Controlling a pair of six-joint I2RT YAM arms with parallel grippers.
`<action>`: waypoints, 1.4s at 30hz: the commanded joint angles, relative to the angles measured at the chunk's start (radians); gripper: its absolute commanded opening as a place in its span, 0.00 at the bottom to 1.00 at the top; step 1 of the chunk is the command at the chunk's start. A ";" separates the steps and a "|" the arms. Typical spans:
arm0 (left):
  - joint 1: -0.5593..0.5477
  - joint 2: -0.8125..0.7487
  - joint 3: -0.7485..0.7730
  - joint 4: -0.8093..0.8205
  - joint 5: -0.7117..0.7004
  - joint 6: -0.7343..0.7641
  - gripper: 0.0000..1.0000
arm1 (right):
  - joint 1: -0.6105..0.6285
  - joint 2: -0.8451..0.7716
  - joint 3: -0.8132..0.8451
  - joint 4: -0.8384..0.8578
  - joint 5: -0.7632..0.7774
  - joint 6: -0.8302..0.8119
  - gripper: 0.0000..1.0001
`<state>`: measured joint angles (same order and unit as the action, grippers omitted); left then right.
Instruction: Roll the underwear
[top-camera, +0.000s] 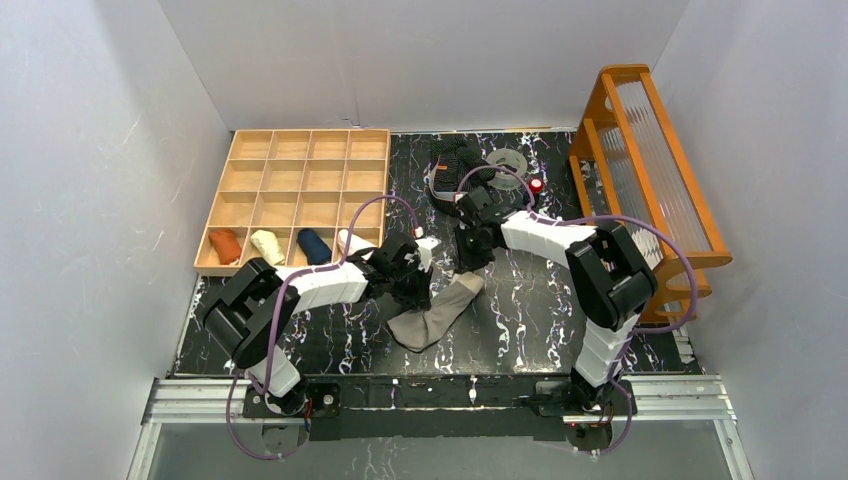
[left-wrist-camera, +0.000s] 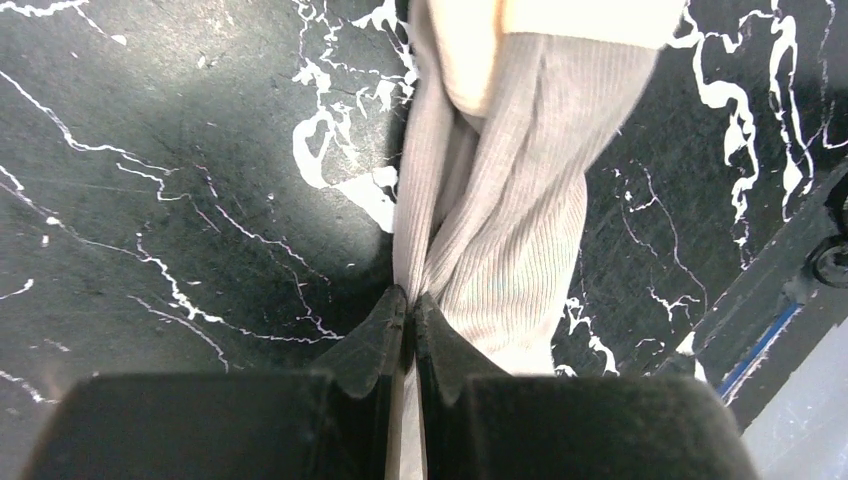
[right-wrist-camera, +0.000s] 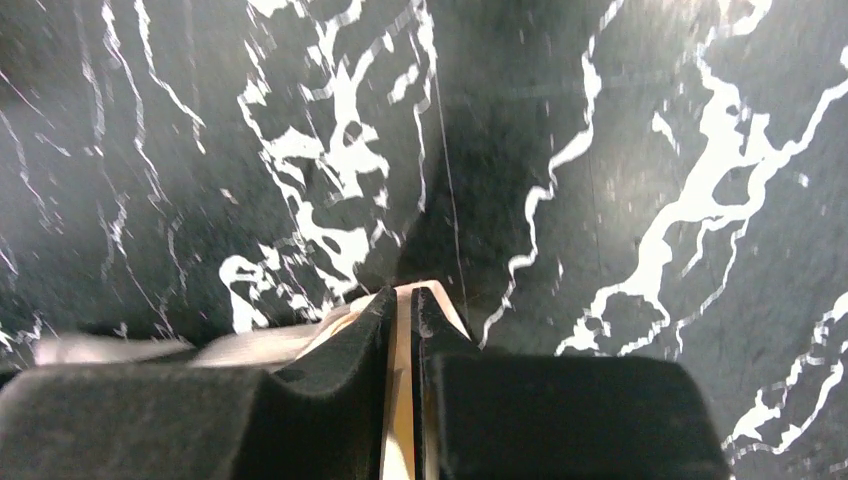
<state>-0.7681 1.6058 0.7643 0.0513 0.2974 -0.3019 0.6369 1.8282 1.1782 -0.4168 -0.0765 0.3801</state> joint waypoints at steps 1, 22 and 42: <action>0.000 -0.008 0.069 -0.135 -0.047 0.111 0.00 | -0.005 -0.093 -0.051 -0.069 -0.027 -0.033 0.18; 0.012 0.330 0.553 -0.621 0.201 0.669 0.01 | -0.238 -0.505 -0.336 0.124 -0.226 0.059 0.42; 0.083 0.287 0.493 -0.515 0.268 0.569 0.15 | -0.194 -0.369 -0.529 0.528 -0.501 0.288 0.13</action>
<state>-0.6945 1.9503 1.2835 -0.4400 0.5278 0.2512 0.4397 1.3994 0.6106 0.0586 -0.6353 0.6674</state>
